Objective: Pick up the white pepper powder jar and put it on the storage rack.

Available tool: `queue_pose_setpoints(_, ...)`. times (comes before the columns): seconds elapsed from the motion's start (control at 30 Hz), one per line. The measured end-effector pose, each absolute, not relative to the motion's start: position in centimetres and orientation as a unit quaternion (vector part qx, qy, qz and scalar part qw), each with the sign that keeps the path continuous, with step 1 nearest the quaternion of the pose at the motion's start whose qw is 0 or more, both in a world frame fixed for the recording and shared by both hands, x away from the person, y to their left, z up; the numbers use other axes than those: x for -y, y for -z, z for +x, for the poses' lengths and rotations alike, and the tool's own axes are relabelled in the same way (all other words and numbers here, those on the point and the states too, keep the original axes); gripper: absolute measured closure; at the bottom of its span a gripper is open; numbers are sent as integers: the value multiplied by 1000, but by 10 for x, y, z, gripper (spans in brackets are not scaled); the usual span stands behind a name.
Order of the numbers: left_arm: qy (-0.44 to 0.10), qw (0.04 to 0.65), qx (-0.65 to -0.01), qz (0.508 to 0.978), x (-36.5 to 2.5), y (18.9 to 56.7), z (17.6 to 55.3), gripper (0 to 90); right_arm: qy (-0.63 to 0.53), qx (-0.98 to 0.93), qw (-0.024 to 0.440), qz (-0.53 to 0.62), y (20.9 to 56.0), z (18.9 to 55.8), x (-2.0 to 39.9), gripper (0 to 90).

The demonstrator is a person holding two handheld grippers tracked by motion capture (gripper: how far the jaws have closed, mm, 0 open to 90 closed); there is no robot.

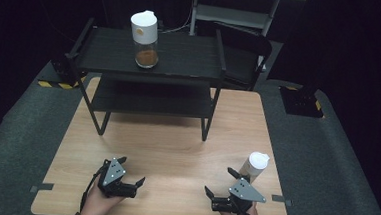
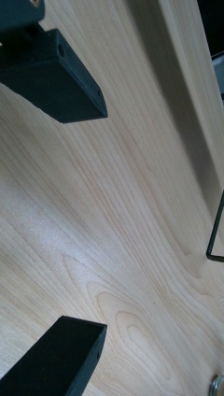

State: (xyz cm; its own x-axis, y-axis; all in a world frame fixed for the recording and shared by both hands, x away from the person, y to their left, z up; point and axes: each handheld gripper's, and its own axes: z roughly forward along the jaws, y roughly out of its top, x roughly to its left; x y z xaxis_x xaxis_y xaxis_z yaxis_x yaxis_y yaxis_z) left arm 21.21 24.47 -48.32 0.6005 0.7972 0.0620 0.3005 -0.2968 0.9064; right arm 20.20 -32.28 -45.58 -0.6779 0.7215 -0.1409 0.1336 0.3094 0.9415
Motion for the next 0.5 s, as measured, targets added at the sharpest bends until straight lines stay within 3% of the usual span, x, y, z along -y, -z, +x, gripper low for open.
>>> queue_pose_setpoints(0.5, -264, 465, -351, 769, -243, 482, 212, 9, -535, -713, 339, 302, 445, 184, 349, 6)
